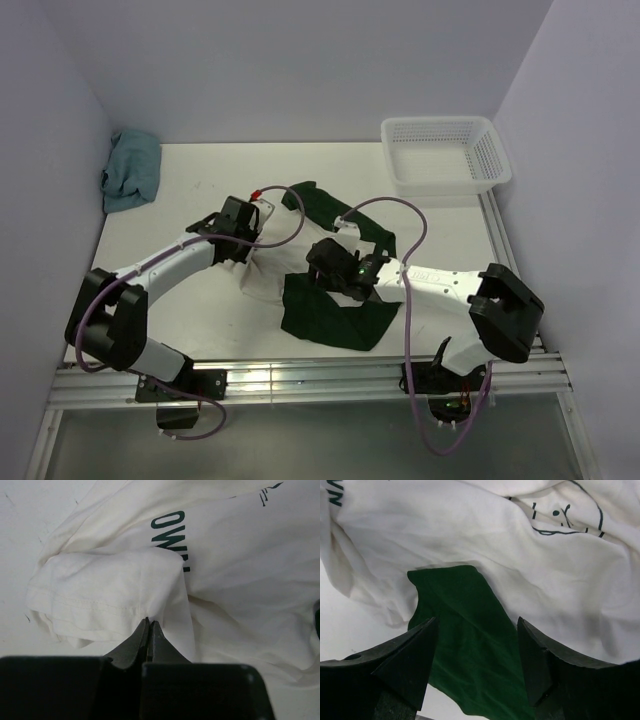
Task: Roll the t-shirts
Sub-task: Flatten the tshirt
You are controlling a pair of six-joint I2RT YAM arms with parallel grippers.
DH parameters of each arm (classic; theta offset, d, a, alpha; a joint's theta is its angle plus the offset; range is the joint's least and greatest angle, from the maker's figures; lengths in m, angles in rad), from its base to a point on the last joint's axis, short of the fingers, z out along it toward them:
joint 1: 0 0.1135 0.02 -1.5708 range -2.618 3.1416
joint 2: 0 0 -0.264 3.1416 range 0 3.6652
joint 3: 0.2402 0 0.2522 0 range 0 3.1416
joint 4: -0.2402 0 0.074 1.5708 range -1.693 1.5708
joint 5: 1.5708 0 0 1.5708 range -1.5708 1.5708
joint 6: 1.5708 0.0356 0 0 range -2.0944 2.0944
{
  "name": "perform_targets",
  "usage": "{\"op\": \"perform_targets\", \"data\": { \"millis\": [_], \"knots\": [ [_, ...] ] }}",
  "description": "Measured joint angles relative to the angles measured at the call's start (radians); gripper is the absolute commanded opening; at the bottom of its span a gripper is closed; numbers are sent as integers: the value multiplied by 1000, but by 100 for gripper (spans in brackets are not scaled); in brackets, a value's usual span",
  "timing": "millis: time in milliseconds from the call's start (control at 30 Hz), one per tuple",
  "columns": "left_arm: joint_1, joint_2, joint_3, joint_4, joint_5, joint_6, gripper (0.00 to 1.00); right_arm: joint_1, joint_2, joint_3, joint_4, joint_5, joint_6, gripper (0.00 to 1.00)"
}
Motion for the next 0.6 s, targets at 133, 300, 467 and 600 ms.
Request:
{"op": "perform_targets", "data": {
  "millis": [133, 300, 467, 600],
  "knots": [
    [2, -41, 13, -44, -9, -2, 0, 7, 52, 18, -2, -5, -1, 71],
    [21, -82, 62, -87, -7, -1, 0, 22, 185, 135, -13, -5, -17, 70],
    [38, -106, 70, -127, -4, 0, 0, 32, 283, 227, -30, 1, -32, 70],
    [41, -108, 70, -151, 1, 3, 0, 42, 304, 239, -57, 9, -32, 70]
  ]
}}
